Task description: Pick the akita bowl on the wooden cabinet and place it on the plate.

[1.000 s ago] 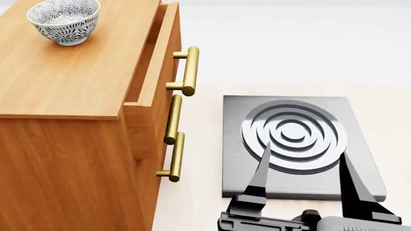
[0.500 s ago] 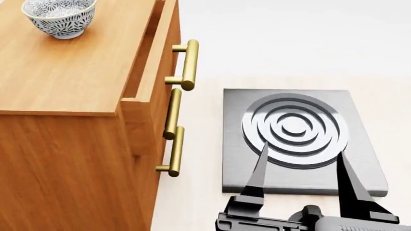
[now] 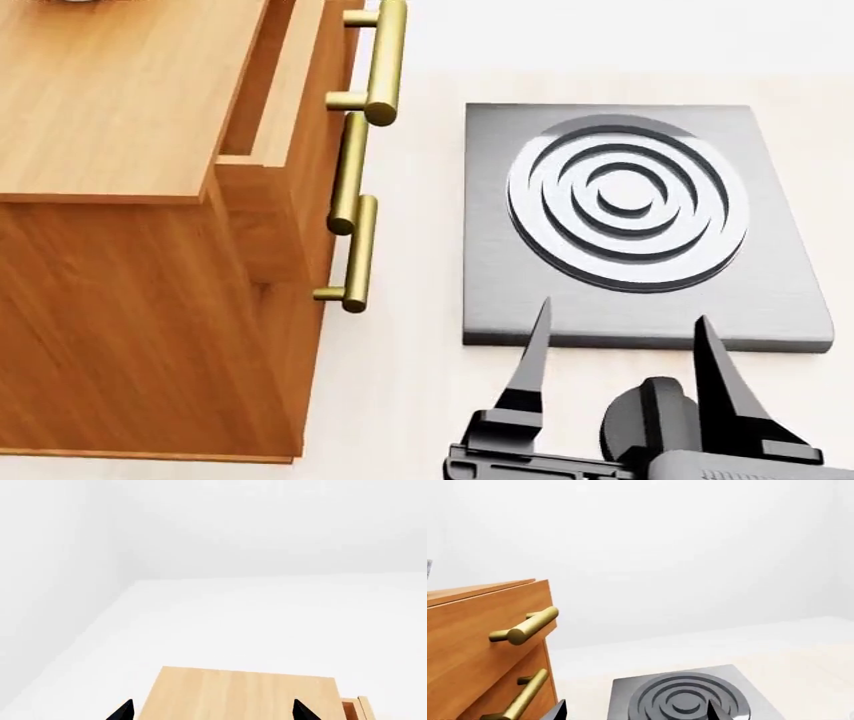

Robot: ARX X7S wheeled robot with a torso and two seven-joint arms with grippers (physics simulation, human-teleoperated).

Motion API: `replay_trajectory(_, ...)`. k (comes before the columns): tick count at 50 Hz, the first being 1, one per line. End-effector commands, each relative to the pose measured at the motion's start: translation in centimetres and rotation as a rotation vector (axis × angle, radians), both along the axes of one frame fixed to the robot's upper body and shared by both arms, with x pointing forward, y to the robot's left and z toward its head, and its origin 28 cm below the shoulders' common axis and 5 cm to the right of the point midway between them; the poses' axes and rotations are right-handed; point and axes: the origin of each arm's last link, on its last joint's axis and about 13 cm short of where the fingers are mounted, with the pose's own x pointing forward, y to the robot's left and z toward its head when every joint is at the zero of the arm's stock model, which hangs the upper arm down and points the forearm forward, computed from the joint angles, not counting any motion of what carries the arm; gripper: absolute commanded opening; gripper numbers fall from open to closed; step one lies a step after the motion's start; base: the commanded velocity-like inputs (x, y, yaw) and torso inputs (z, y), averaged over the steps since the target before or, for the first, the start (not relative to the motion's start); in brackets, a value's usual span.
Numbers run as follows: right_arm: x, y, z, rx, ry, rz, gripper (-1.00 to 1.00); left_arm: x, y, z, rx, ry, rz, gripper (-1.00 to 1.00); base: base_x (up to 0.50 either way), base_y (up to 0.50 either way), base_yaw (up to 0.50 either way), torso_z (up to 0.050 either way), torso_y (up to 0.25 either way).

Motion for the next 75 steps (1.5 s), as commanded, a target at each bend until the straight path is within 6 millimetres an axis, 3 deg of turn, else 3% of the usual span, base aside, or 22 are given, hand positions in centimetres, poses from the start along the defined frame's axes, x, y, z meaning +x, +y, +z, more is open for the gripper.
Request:
replay_trajectory(1,0.0,0.1,0.0,-0.002,0.000,0.006,1.00,-0.1,0.2,0.2,0.025,-0.004,0.009,1.00,0.00,0.00,0.00,0.000,0.000)
replay_trajectory(12,0.1,0.1,-0.2,0.004,0.007,0.013,1.00,-0.4,0.6,0.0,0.023,0.049,0.009,1.00,0.00,0.00,0.00,0.000,0.000)
replay_trajectory(28,0.1,0.2,-0.2,0.008,0.008,0.020,1.00,-2.7,1.5,1.1,0.026,0.170,0.028,1.00,0.00,0.00,0.00,0.000,0.000)
replay_trajectory(35,0.2,0.3,-0.2,0.004,0.010,0.022,1.00,-3.0,1.6,1.4,0.080,0.183,0.120,1.00,0.00,0.00,0.00,0.000,0.000)
replay_trajectory(40,0.2,0.3,-0.3,0.003,0.011,0.023,1.00,-3.5,1.7,1.5,0.025,0.215,0.168,1.00,0.00,0.00,0.00,0.000,0.000)
replay_trajectory(44,0.2,0.2,-0.3,0.004,0.011,0.021,1.00,-3.7,1.9,1.2,0.063,0.276,0.133,1.00,0.00,0.00,0.00,0.000,0.000)
replay_trajectory(49,0.2,0.3,-0.3,0.002,0.012,0.021,1.00,-3.5,1.7,0.6,-0.079,0.320,0.032,1.00,0.00,0.00,0.00,0.000,0.000)
replay_trajectory(54,0.2,0.3,-0.4,-0.001,0.015,0.022,1.00,-3.6,1.6,0.2,-0.062,0.372,0.006,1.00,0.00,0.00,0.00,0.000,0.000)
replay_trajectory(75,0.3,0.3,-0.4,-0.002,0.018,0.026,1.00,-3.4,1.7,0.4,-0.094,0.326,0.012,1.00,0.00,0.00,0.00,0.000,0.000)
